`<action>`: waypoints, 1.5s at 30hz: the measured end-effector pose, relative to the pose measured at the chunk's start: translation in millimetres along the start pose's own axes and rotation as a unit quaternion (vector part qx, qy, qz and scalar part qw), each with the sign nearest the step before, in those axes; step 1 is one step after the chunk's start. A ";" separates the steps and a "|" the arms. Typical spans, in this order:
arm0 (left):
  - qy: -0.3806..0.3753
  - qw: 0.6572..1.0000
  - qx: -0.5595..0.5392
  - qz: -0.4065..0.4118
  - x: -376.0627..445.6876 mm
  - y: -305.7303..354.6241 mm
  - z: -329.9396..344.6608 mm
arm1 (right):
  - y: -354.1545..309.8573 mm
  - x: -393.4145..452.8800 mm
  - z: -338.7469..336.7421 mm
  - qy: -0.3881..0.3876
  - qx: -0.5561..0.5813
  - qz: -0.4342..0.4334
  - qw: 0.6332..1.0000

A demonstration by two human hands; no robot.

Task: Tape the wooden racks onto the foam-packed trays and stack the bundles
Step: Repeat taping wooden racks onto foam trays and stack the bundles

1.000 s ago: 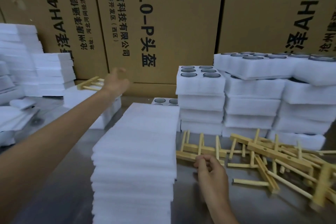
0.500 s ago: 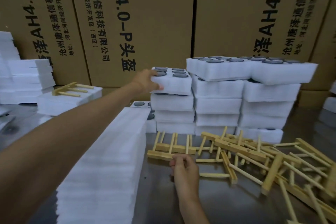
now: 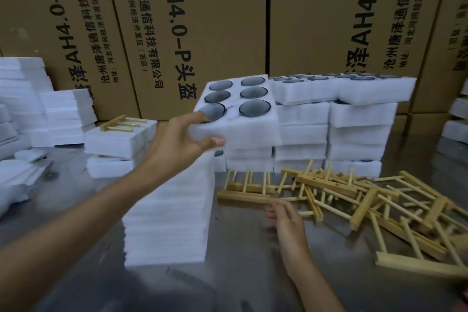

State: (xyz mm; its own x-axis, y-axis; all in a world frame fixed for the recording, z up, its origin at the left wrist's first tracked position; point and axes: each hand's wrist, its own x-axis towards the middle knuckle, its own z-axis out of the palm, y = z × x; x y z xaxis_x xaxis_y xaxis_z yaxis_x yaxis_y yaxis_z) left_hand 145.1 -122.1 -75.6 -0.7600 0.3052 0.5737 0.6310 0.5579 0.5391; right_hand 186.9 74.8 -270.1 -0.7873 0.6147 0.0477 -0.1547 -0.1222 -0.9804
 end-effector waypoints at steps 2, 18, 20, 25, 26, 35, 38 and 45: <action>-0.024 0.999 -0.021 0.005 -30.6 8.1 7.8 | -4.4 -3.5 -24.5 0.041 -0.024 -0.018 0.999; -0.038 0.996 0.073 0.039 -94.9 -1.1 54.7 | -30.9 -44.4 -97.9 -0.045 -0.013 -0.067 0.997; 0.032 0.987 0.145 0.062 -66.3 -12.0 34.6 | -31.1 -44.2 -98.4 -0.042 -0.009 -0.064 0.997; -0.182 0.924 0.324 -0.094 -41.7 -46.1 26.2 | -32.2 -45.9 -97.1 -0.034 -0.001 -0.059 0.998; -0.178 0.928 0.312 -0.095 -43.3 -49.7 29.6 | -32.3 -45.9 -96.8 -0.035 0.001 -0.055 0.998; 0.113 0.971 0.206 0.047 -49.2 -2.3 19.5 | -33.8 -47.3 -96.6 -0.035 0.003 -0.045 0.998; 0.125 0.948 0.241 0.165 -59.9 36.4 37.6 | -34.7 -47.5 -97.4 -0.030 0.003 -0.046 0.998; -0.142 0.933 0.244 0.223 -140.6 83.6 147.7 | -36.6 -47.5 -99.1 0.008 -0.043 -0.030 0.999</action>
State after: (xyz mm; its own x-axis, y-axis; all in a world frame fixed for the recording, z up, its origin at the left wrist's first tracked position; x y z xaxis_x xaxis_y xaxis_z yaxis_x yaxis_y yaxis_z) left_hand 281.7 -4.3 -202.3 -0.4929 0.7444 0.4505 0.8010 0.5904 -0.0991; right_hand 289.1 127.3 -255.5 -0.7681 0.6320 0.1033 -0.1487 -0.0190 -0.9887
